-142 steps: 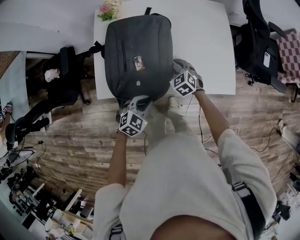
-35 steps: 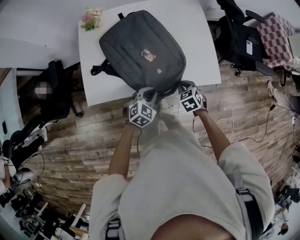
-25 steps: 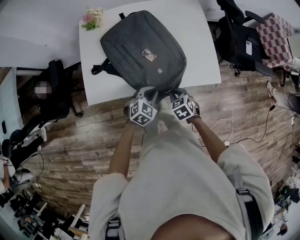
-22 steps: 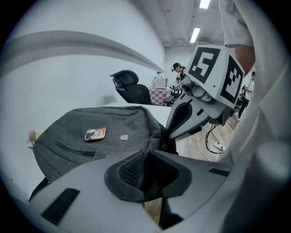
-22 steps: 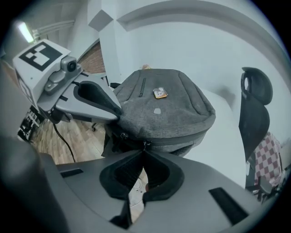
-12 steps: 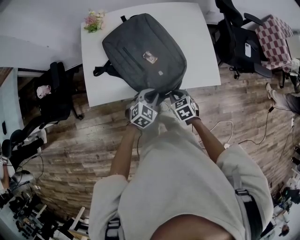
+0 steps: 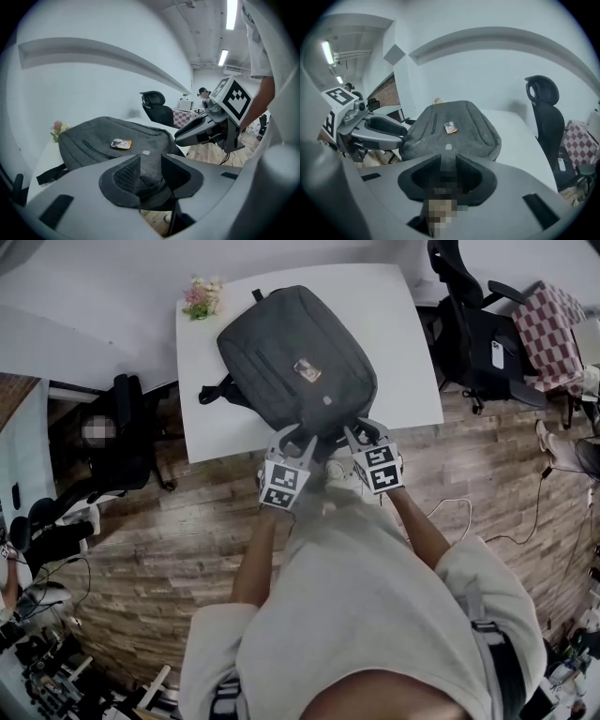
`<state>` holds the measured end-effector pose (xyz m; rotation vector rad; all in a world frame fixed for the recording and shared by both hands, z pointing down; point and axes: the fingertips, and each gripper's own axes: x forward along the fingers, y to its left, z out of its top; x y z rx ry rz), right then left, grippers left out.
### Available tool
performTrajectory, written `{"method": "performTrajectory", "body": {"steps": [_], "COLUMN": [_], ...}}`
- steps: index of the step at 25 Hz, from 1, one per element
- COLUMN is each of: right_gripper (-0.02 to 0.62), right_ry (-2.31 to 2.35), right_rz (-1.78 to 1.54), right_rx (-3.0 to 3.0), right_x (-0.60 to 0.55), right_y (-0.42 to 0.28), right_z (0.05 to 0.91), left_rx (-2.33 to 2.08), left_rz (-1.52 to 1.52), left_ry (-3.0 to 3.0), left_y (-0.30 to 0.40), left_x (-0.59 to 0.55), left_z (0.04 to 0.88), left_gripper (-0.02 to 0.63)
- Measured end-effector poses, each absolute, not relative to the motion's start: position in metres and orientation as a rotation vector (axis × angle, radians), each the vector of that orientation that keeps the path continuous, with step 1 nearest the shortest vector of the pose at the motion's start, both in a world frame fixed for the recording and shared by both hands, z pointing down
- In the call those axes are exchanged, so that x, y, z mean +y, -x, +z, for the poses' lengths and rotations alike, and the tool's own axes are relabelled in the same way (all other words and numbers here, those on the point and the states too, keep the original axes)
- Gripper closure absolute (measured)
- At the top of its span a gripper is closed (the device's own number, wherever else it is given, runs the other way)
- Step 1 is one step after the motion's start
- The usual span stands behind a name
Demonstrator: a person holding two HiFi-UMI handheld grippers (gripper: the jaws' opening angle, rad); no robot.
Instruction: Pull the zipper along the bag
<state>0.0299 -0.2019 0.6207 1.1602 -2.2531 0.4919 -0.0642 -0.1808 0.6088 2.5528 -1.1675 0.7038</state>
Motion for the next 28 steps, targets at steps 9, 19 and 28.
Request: {"method": "performTrajectory", "body": {"steps": [9, 19, 28], "right_gripper": [0.552, 0.581, 0.581], "right_ry": [-1.305, -1.343, -1.320], "right_rz": [0.391, 0.227, 0.147], "right_rx": [-2.388, -2.515, -2.583], "right_x": [-0.248, -0.282, -0.292], "right_y": [-0.023, 0.005, 0.021], "right_z": [0.549, 0.486, 0.461], "left_rx": [-1.466, -1.672, -1.775], "left_rz": [0.520, 0.373, 0.312], "left_ry": [-2.541, -2.533, -2.481], "left_y": [0.110, 0.157, 0.180], "left_x": [-0.214, -0.244, -0.253], "left_z": [0.538, 0.477, 0.457], "left_gripper": [0.526, 0.565, 0.580]}}
